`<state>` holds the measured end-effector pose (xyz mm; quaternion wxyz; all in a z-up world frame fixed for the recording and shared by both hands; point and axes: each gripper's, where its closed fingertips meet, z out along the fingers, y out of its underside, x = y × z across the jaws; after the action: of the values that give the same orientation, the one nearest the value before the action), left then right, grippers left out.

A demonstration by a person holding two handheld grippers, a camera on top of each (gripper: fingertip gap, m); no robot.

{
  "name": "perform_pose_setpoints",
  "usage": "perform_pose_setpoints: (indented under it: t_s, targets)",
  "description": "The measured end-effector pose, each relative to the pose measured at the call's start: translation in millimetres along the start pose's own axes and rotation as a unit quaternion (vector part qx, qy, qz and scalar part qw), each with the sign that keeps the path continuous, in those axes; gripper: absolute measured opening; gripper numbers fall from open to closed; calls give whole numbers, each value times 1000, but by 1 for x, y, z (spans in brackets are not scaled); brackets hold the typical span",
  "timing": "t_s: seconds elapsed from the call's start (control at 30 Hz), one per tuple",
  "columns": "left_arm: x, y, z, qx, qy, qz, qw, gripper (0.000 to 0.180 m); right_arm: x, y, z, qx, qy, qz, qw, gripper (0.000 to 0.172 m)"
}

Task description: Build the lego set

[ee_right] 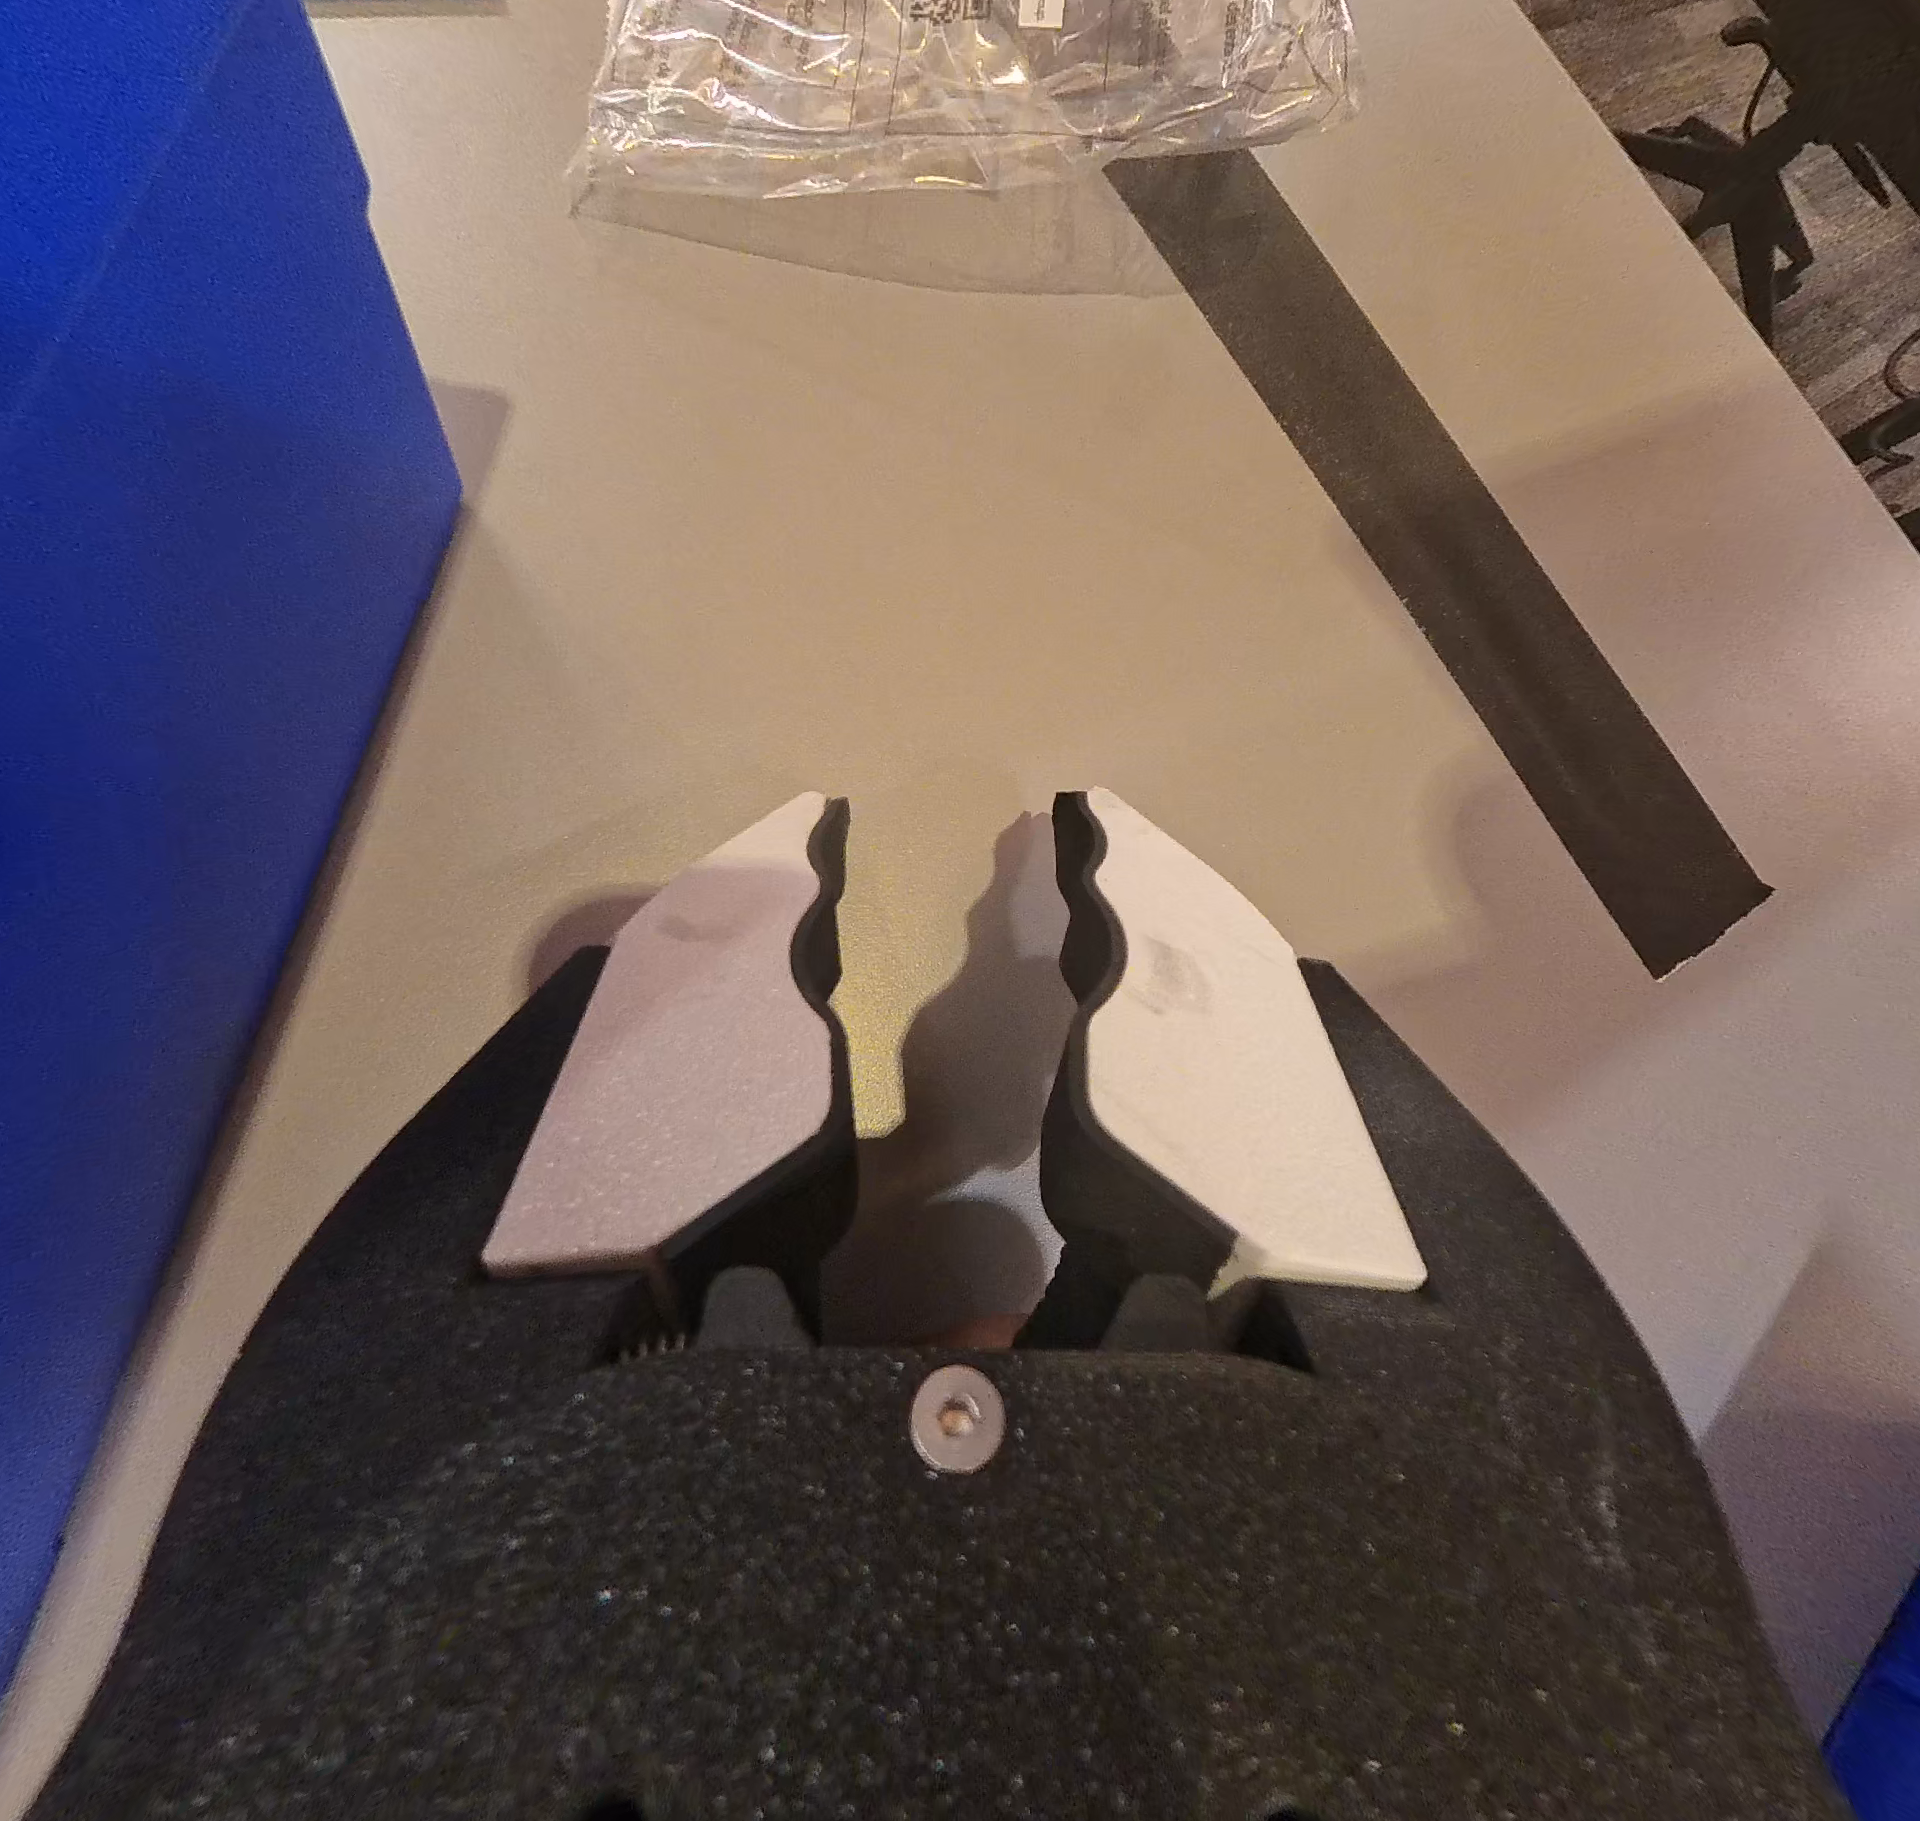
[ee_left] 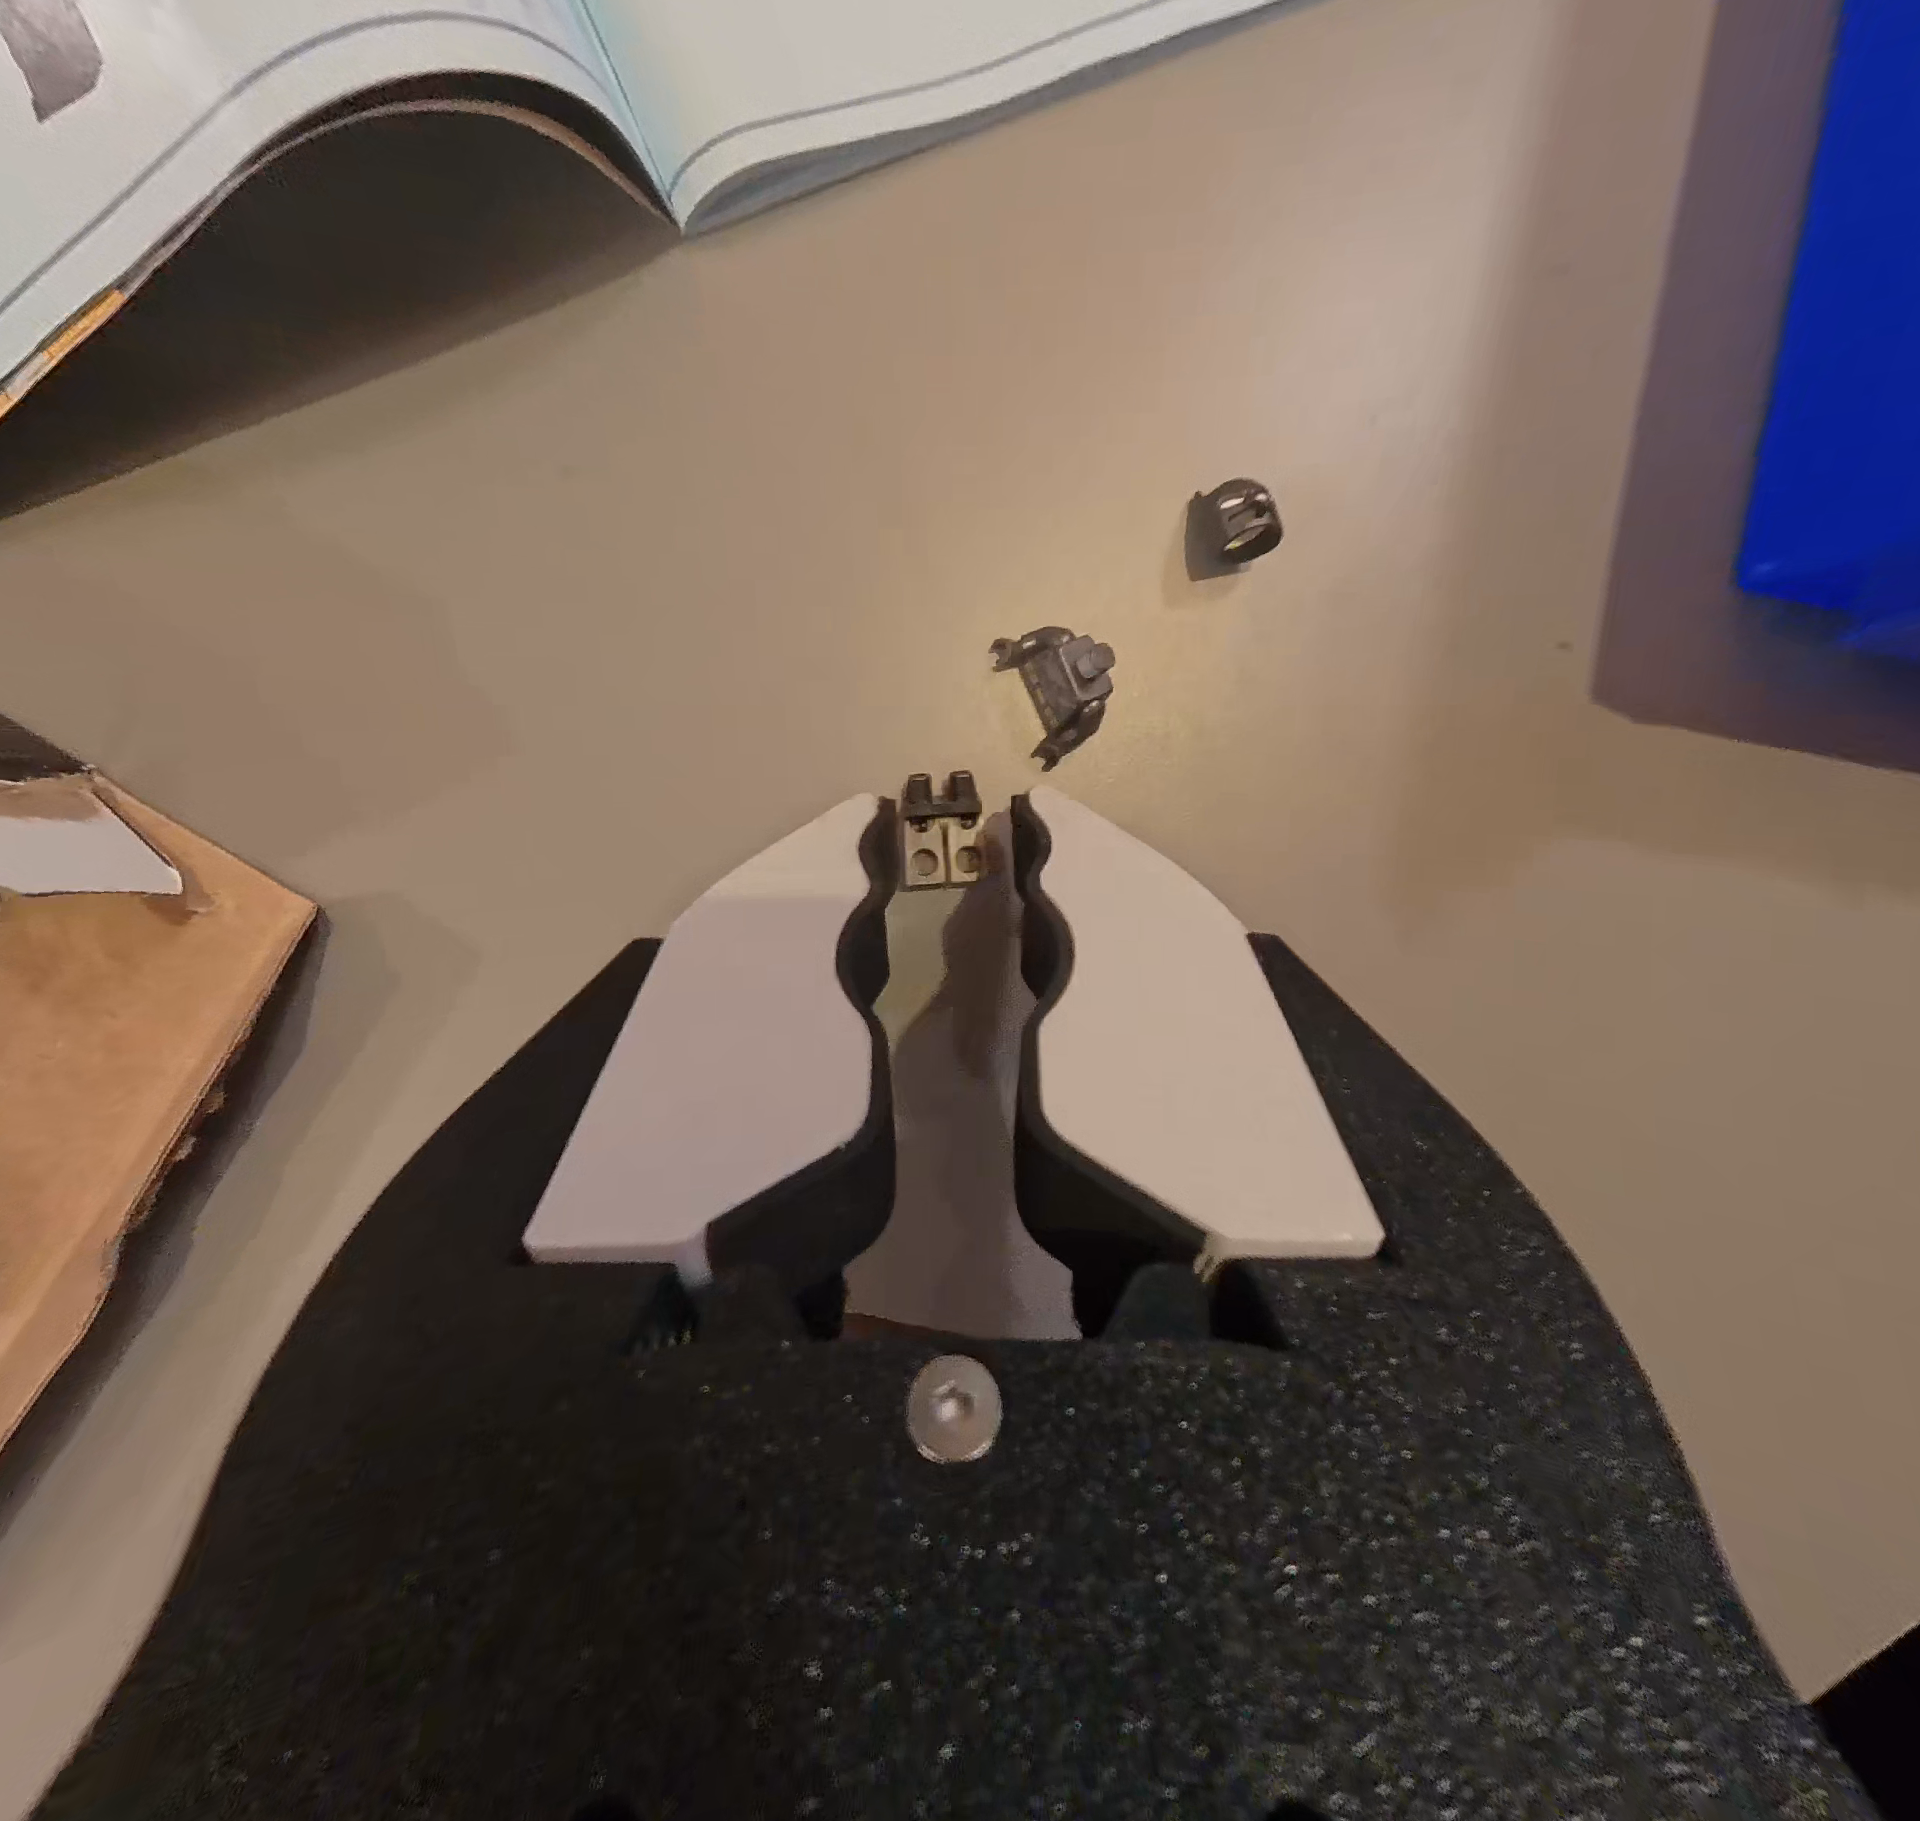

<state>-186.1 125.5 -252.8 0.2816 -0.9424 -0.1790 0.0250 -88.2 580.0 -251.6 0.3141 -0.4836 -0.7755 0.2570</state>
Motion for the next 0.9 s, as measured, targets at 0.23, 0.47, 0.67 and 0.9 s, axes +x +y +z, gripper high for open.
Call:
perform_pose_setpoints:
  t_s: [0.23,0.47,0.67,0.9]
  targets:
    - [2,-26,-23,116,12,11,993,23,1,0,0,0,2,1,1000,40]
    - [-1,-61,-45,286,2,-1,958,22,4,1,1,-5,4,14,1000,41]
    - [-13,-56,-32,303,-47,2,952,22,6,2,1,-8,7,22,1000,42]
    - [-13,-57,-37,316,-81,17,945,22,7,3,2,-10,9,27,1000,43]
